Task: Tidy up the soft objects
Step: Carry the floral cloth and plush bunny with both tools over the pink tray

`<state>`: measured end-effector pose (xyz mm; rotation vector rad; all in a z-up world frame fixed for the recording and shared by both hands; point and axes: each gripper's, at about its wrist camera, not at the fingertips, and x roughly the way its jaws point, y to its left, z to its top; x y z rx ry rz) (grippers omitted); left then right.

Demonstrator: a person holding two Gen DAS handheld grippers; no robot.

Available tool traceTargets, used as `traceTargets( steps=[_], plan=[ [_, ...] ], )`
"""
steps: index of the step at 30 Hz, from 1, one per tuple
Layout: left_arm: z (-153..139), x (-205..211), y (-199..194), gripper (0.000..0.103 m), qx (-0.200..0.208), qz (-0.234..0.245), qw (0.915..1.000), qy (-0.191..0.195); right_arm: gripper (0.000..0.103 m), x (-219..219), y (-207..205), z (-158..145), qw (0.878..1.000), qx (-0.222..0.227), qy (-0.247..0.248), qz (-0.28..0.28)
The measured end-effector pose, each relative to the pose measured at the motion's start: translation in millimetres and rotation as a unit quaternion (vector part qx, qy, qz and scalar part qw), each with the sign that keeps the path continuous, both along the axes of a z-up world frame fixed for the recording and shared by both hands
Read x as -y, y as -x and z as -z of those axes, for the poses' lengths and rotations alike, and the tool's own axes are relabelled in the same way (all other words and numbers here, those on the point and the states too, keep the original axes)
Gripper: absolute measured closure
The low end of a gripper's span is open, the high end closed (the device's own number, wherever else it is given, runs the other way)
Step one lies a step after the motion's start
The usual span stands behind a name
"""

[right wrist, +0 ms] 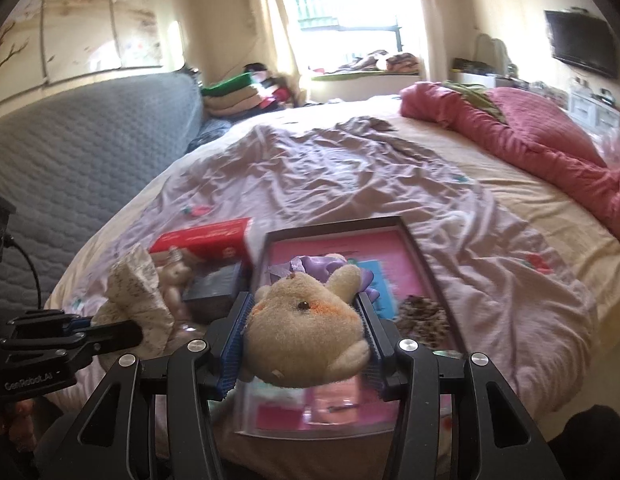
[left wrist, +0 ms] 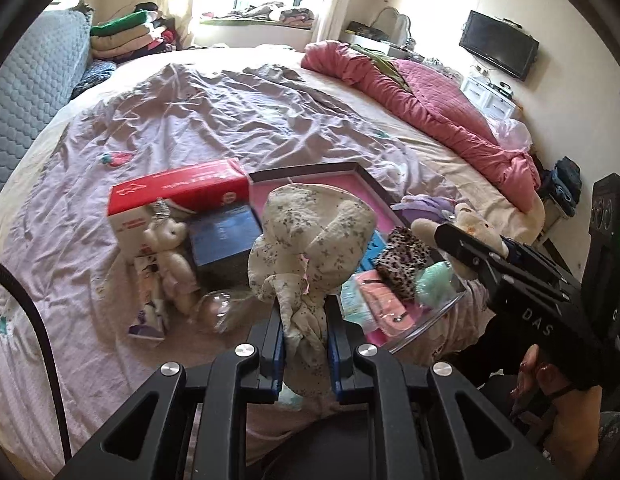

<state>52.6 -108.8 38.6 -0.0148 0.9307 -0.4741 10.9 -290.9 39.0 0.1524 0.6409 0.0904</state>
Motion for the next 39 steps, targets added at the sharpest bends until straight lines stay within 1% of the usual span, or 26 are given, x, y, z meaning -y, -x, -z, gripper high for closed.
traceTargets(
  steps=[5,9,18,22,30,34,39],
  plan=[
    [4.1,23.5,-3.9,0.085,-0.001,0.020,0.9998,-0.007,0.051,20.6,2.5,0.5,1.000,0.005,-0.006,0.024],
    [8.7,41.3,-7.3,0.085,-0.004,0.034,0.9993,-0.013,0.051,28.4,2.1,3.0,0.999,0.006,-0.012,0.029],
    [27.9,73.2,-16.6,0.085,-0.028,0.058,0.9977,-0.019,0.051,37.3,-0.3,15.7,0.999,0.000,-0.022,0.030],
    [35.1,81.1,-19.3,0.085,-0.037,0.063,0.9971,-0.020,0.051,41.2,-1.0,20.4,0.999,-0.001,-0.028,0.033],
    [48.5,95.3,-29.2,0.085,-0.049,0.069,0.9962,-0.023,0.051,44.3,-6.9,30.7,0.999,-0.007,-0.022,0.033],
    [55.7,105.2,-31.1,0.085,-0.052,0.074,0.9954,-0.032,0.051,47.6,-9.2,35.7,0.999,-0.009,-0.026,0.037],
    [66.5,116.3,-32.6,0.085,-0.063,0.087,0.9938,-0.030,0.051,52.0,-11.1,41.7,0.999,-0.015,-0.028,0.040]
  ],
)
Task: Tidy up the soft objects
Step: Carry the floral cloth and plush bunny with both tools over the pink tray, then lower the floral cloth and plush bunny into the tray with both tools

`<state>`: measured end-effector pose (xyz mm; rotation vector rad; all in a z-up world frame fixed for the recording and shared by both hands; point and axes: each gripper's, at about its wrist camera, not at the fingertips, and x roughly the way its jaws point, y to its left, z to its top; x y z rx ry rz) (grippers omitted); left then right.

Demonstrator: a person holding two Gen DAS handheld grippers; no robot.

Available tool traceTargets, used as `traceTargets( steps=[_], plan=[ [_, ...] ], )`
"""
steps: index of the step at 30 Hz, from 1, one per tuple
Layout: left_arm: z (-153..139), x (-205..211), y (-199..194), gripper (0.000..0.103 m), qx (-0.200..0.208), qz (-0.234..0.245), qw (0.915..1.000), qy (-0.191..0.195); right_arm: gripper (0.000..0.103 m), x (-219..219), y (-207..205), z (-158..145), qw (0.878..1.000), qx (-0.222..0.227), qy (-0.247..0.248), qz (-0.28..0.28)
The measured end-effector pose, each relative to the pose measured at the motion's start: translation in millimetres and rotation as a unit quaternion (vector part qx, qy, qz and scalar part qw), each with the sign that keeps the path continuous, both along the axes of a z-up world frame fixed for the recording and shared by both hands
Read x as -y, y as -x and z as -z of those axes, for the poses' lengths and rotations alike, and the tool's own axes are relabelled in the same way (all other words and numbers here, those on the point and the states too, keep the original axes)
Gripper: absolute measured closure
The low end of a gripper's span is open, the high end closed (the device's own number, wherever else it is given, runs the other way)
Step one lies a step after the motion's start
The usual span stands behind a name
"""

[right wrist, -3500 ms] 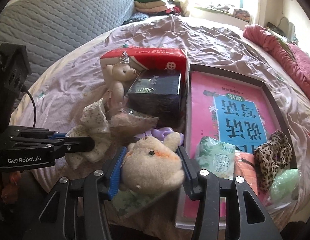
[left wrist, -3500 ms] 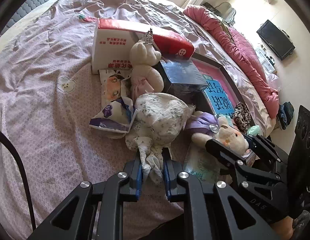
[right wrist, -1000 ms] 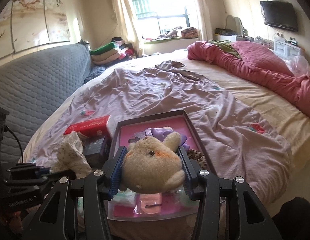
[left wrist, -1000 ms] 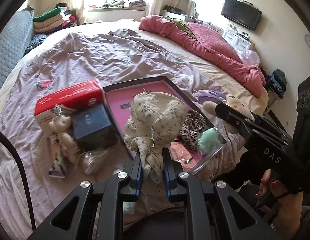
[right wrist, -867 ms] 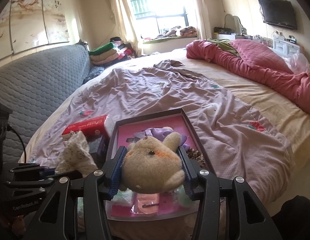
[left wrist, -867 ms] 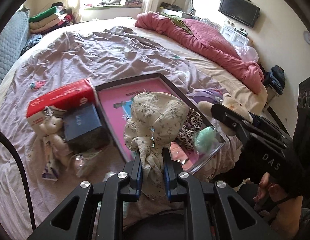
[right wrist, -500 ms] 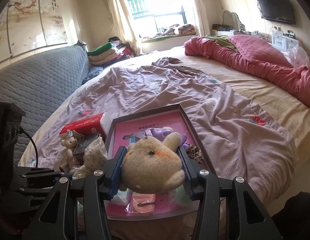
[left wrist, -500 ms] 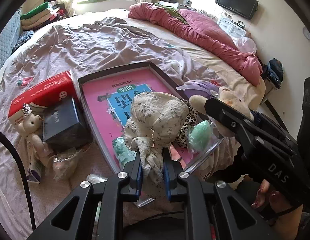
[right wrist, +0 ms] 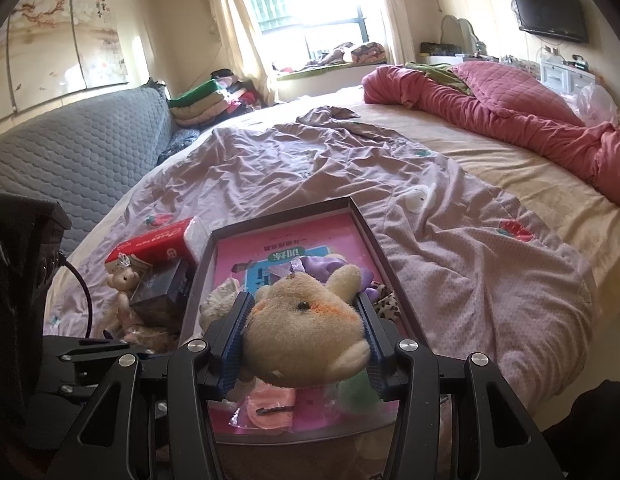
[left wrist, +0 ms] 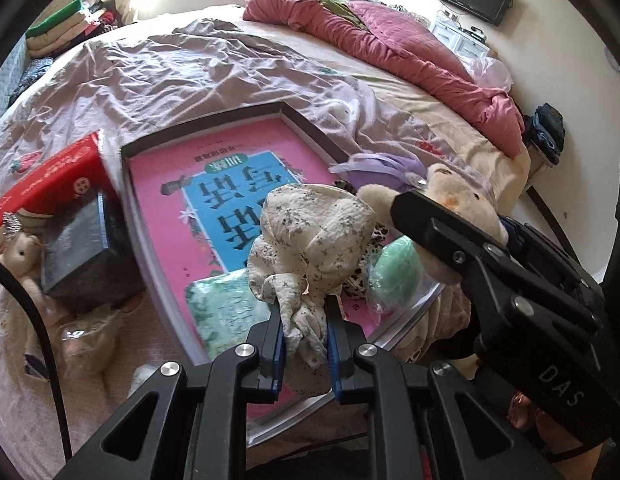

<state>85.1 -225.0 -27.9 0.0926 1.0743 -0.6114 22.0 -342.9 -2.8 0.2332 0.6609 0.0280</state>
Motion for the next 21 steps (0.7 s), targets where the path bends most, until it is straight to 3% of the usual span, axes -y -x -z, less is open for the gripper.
traceTargets(
  steps=[8,21],
  plan=[
    [19.6,4.3,-7.5,0.085,-0.024,0.000,0.9995,-0.021,0.051,0.9,-6.7,12.8,1.000,-0.014,-0.003,0.001],
    [25.0,-8.9,-22.2,0.085,-0.050,-0.020,0.9985,-0.003,0.051,-4.2,-20.5,32.5,0.999,-0.030,-0.006,-0.006]
  ],
)
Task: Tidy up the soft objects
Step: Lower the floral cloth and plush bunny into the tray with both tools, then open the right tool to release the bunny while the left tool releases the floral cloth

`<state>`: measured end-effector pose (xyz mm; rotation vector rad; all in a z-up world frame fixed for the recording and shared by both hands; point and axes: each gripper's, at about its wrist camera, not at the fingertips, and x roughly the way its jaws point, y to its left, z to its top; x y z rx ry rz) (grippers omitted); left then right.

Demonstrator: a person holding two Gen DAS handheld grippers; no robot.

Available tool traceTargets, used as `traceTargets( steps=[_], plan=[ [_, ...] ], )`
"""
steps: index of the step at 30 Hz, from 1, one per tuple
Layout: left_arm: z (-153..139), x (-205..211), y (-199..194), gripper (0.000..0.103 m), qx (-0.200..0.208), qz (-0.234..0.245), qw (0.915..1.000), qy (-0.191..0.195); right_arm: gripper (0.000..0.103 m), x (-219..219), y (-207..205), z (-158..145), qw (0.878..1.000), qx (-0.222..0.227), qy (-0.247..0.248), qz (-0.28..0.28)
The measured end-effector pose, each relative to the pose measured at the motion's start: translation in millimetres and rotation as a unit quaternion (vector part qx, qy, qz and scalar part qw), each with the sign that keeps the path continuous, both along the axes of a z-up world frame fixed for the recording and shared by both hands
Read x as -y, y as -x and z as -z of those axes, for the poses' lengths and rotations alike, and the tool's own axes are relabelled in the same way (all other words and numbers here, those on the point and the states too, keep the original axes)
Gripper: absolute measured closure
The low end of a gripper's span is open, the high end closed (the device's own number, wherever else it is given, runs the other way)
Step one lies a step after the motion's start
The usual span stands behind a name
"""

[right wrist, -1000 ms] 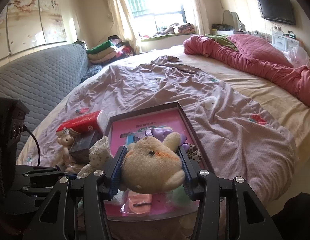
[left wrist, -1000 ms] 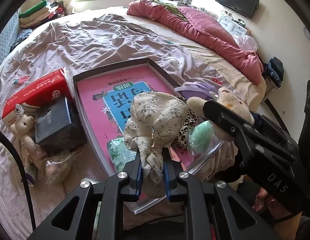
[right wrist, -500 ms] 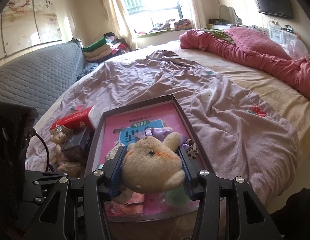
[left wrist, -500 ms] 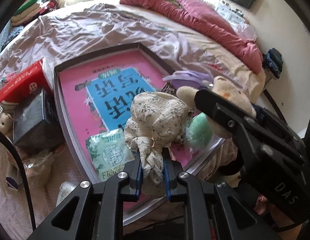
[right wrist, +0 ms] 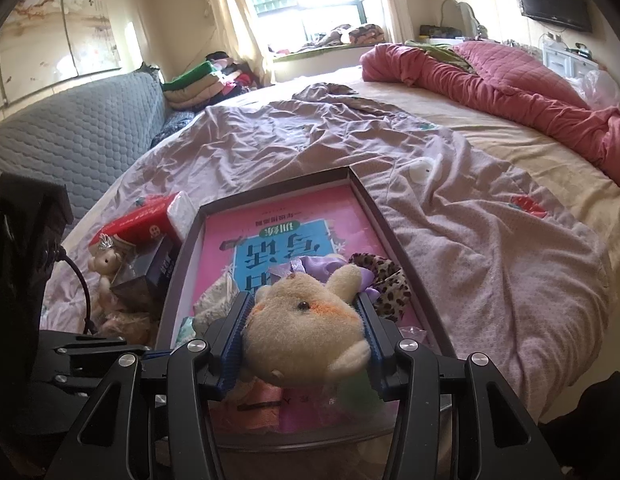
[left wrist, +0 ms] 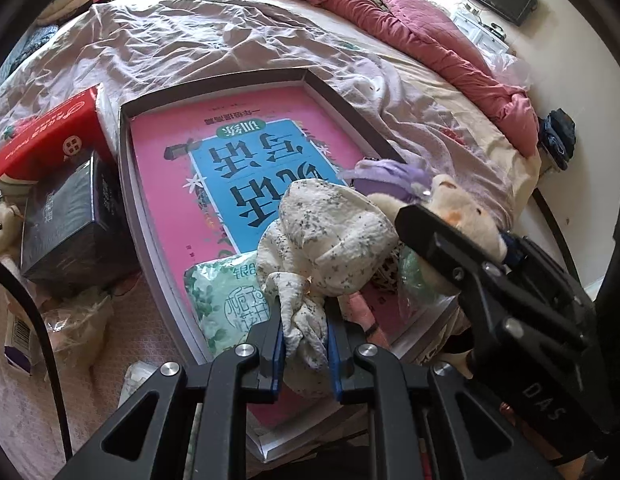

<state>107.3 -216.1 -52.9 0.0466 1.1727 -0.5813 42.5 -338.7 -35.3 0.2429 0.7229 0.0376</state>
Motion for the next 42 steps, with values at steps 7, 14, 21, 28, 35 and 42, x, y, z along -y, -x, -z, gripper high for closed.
traceTargets(
  steps=[7,14,21,28,35,42],
  plan=[
    [1.3,-5.9,-1.4,0.085,-0.004,-0.003,1.0000,0.009,0.051,-2.0,-4.8,8.3,1.000,-0.005,-0.005,-0.001],
    [1.8,-5.0,2.8,0.084,0.005,0.010,0.9999,0.000,0.051,-2.1,-8.5,15.6,1.000,-0.017,0.003,-0.005],
    [3.4,-5.2,0.6,0.084,0.006,0.016,0.9998,0.009,0.051,-2.5,-14.1,22.3,1.000,-0.026,0.016,-0.003],
    [4.5,-7.3,0.1,0.084,0.005,0.019,0.9997,0.016,0.049,0.1,-16.3,23.8,1.000,-0.026,0.013,0.000],
    [4.2,-7.3,-0.2,0.084,0.006,0.023,0.9996,0.019,0.048,0.3,-14.6,21.4,1.000,-0.025,0.006,-0.001],
    [4.3,-6.7,0.5,0.083,0.006,0.022,0.9996,0.015,0.043,-0.2,-11.9,17.7,1.000,-0.021,0.009,0.001]
  ],
)
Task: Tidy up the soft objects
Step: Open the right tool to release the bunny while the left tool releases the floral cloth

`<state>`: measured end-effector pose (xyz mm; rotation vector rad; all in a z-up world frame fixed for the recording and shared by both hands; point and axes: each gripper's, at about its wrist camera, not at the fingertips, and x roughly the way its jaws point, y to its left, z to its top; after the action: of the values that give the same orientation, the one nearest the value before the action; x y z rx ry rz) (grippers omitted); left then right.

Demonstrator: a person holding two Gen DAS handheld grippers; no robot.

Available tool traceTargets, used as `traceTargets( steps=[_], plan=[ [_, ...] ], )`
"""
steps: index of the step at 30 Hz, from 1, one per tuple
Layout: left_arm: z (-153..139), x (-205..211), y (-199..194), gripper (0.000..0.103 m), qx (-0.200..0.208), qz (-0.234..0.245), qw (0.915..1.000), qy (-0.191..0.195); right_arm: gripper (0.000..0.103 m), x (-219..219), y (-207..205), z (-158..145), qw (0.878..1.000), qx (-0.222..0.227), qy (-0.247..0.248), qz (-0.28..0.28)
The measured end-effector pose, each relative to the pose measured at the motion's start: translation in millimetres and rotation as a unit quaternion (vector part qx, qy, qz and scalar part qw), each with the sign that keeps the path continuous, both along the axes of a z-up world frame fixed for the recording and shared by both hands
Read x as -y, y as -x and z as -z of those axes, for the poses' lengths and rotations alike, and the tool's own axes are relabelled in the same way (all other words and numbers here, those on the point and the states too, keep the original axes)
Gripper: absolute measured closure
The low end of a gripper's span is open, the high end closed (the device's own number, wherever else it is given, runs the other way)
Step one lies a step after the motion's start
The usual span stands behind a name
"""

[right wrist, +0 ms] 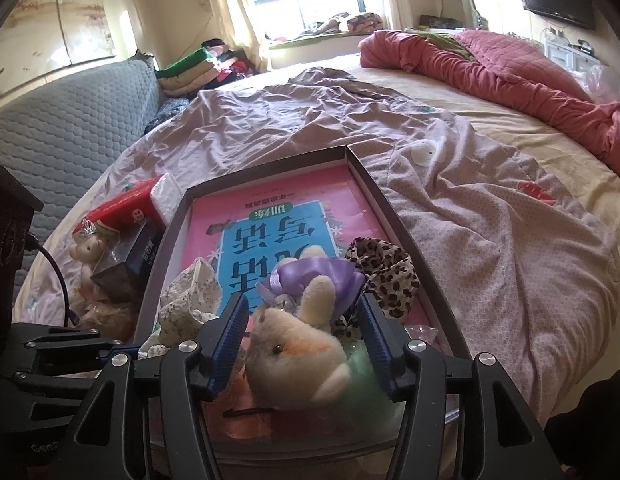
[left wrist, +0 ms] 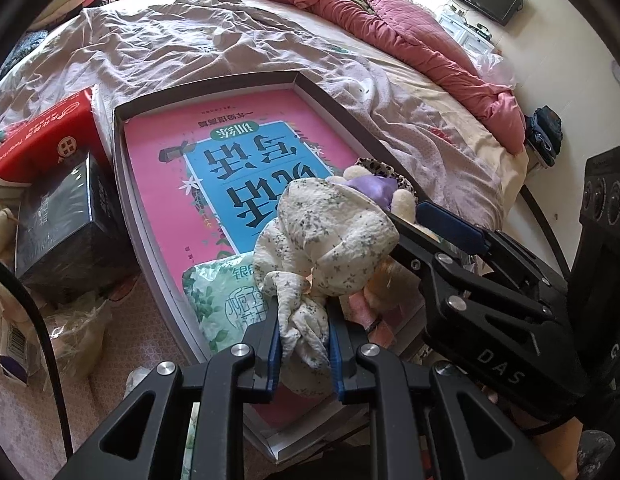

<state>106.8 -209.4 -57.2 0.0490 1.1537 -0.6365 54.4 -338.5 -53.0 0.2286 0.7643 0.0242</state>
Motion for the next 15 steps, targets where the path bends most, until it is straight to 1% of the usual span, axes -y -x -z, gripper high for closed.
traceTargets(
  steps=[3,9,11,13,15],
  plan=[
    [-0.4,1.7,-0.1,0.082,-0.001,0.000,1.0000,-0.002,0.042,0.9,1.7,-2.4,1.000,0.004,0.003,0.003],
    [-1.5,5.1,-1.7,0.075,-0.005,-0.007,1.0000,-0.002,0.041,7.9,4.3,-7.4,1.000,0.006,0.001,0.014],
    [-2.6,5.5,-1.2,0.068,-0.004,-0.008,1.0000,-0.001,0.041,10.3,5.9,-9.1,1.000,0.005,-0.002,0.018],
    [-4.7,6.6,-0.3,0.062,0.001,-0.009,1.0000,-0.004,0.035,12.4,7.9,-11.2,1.000,0.008,-0.004,0.020],
    [-7.8,7.6,1.5,0.060,0.011,-0.007,0.9999,-0.007,0.034,14.0,9.5,-12.8,1.000,0.010,-0.002,0.023]
  ],
)
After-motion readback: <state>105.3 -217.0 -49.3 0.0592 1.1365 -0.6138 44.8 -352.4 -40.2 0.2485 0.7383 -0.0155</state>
